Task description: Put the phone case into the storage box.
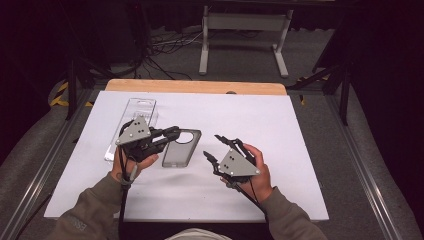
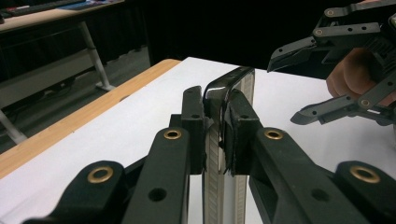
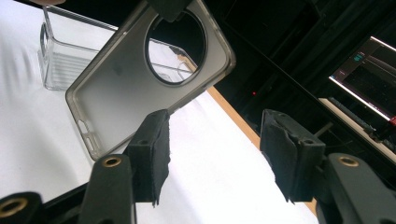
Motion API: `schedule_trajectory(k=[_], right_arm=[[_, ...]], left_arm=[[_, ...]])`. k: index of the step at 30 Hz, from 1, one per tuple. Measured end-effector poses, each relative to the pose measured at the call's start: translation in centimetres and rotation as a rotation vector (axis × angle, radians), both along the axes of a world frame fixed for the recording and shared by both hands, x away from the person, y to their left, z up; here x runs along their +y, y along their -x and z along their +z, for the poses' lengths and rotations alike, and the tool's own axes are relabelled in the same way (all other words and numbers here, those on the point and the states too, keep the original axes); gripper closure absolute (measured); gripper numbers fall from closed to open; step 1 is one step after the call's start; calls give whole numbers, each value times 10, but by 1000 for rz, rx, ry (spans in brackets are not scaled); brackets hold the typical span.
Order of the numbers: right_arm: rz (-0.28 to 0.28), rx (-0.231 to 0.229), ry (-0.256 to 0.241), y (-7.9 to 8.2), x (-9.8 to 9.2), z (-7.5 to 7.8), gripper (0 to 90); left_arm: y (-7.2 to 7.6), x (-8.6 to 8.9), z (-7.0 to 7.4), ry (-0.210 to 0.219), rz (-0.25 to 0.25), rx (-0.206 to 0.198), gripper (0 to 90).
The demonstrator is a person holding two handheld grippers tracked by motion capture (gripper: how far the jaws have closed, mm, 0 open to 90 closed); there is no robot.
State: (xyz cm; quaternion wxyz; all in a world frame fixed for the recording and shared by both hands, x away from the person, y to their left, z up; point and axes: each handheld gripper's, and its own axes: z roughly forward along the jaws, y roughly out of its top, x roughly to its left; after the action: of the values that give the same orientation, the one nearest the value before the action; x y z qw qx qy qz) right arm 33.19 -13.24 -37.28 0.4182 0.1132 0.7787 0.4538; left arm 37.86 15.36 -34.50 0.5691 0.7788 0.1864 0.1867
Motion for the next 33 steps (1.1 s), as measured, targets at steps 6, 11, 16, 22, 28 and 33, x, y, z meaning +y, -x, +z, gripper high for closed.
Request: schedule_trajectory(k=[6, 11, 16, 22, 28, 33], right_arm=[[-10, 15, -10, 1, -3, -2, 407], [-17, 30, -18, 2, -8, -5, 386], [-30, 44, -28, 3, -14, -7, 360], [-44, 65, -41, 4, -21, -10, 333], [-55, 76, -33, 7, -27, -14, 327], [-75, 82, -33, 9, -35, -17, 321]], left_arm=[[0, 3, 1, 10, 4, -8, 808], [0, 4, 2, 16, 10, -8, 808], [0, 7, 4, 17, 12, -16, 807], [0, 11, 7, 31, 12, -17, 808], [0, 16, 10, 47, 24, -24, 807], [0, 19, 11, 59, 34, -31, 808]])
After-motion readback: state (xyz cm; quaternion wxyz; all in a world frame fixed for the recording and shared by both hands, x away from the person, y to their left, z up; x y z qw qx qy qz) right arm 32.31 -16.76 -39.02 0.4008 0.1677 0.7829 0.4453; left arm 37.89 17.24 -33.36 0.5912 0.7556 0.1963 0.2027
